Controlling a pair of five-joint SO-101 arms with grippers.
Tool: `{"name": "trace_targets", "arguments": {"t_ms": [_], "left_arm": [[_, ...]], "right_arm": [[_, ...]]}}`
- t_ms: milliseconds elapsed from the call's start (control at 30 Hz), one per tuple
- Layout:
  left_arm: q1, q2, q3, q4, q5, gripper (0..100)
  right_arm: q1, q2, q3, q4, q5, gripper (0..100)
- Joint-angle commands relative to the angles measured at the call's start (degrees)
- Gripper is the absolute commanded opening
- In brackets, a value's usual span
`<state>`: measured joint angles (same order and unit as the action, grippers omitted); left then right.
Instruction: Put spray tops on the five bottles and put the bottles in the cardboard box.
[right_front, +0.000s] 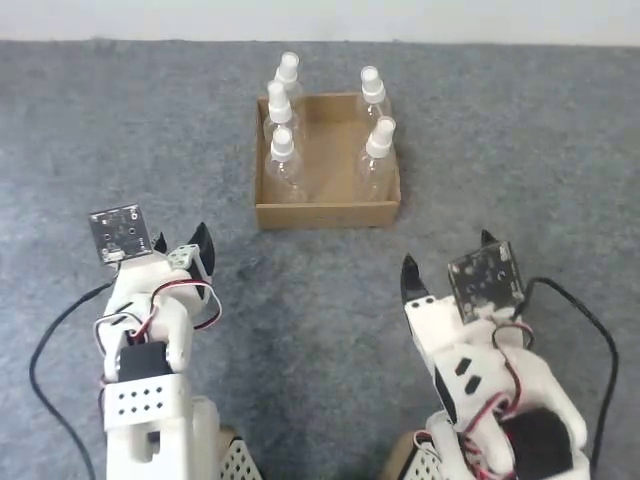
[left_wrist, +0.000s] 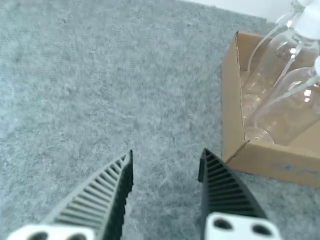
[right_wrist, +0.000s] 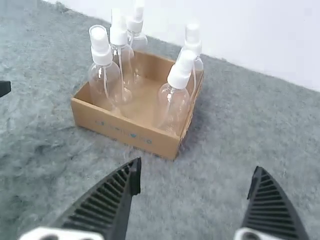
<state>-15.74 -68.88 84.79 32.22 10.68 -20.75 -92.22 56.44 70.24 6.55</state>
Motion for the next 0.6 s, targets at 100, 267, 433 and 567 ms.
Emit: {"name": "trace_targets", "arguments": {"t_ms": [100, 267, 433, 567], "left_arm": [[-0.26, -0.62, -0.4, -1.67, -0.26, 20], [-0.26, -0.62, -0.4, -1.67, -0.26, 20], [0.09, -0.62, -0.4, -1.67, -0.26, 20], [0.18, -0.62, -0.4, -2.2, -0.26, 20]], "right_arm": [[0.04, -11.91, 7.56, -6.29, 0.09, 29.2], [0.4, -11.12, 14.51, -14.29, 0.09, 29.2], [0.48, -11.82, 21.63, -22.81, 0.09, 29.3], [0.57, -11.82, 27.69, -28.88, 0.09, 29.3]]}}
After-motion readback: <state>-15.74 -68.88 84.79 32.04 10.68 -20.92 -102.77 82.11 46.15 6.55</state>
